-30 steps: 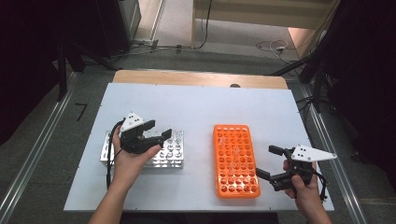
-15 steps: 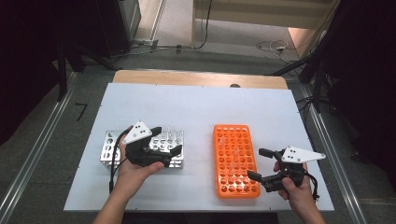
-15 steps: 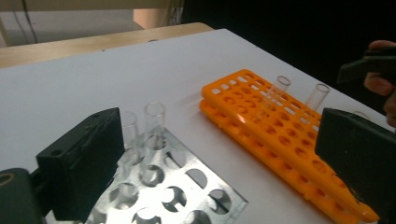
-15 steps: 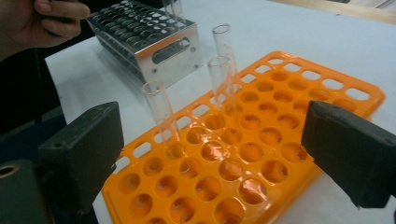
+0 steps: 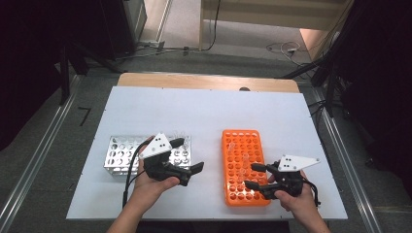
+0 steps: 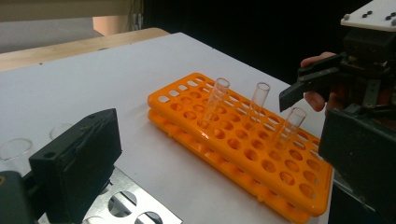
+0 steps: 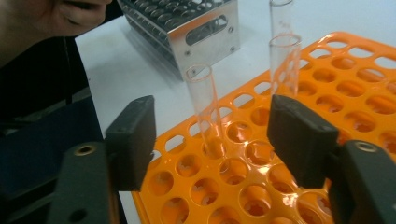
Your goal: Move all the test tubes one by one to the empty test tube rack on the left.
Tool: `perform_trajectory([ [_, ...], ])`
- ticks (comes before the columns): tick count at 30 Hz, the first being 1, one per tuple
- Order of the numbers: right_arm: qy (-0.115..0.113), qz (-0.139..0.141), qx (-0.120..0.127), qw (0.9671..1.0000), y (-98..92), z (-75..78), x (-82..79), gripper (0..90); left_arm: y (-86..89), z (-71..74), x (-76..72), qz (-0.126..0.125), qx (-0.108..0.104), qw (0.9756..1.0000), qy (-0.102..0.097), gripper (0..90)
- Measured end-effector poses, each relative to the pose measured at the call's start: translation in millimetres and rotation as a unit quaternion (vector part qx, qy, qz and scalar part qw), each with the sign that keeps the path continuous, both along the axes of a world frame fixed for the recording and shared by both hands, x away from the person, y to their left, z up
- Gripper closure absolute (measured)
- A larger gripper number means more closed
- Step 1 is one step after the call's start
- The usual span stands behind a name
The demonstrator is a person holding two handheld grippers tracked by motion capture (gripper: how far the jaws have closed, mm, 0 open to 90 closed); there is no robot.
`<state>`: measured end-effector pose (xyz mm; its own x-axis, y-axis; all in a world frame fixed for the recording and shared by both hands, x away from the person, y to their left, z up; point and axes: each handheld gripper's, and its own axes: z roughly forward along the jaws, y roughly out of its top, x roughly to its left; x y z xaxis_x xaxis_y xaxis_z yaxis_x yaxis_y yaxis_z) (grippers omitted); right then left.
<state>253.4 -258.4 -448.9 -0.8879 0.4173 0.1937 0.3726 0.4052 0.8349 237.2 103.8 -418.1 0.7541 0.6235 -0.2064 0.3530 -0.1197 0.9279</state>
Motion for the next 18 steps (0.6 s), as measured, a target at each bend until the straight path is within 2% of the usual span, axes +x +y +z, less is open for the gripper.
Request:
perform_trajectory([
  [6,0.007,0.016,-0.012,0.9998,8.5,-8.9,4.1,46.7,-5.8,-1.0,-0.9,-0.008,0.003,1.0000,0.000,0.0],
  [15,-0.012,0.017,-0.047,0.9987,15.8,-16.0,7.3,59.3,-11.0,-2.4,-1.1,-0.015,0.005,0.9999,0.004,0.0],
  [18,-0.011,0.019,-0.051,0.9985,16.3,-18.1,7.7,62.2,-12.8,-2.9,-1.2,-0.017,0.006,0.9998,0.004,0.0],
])
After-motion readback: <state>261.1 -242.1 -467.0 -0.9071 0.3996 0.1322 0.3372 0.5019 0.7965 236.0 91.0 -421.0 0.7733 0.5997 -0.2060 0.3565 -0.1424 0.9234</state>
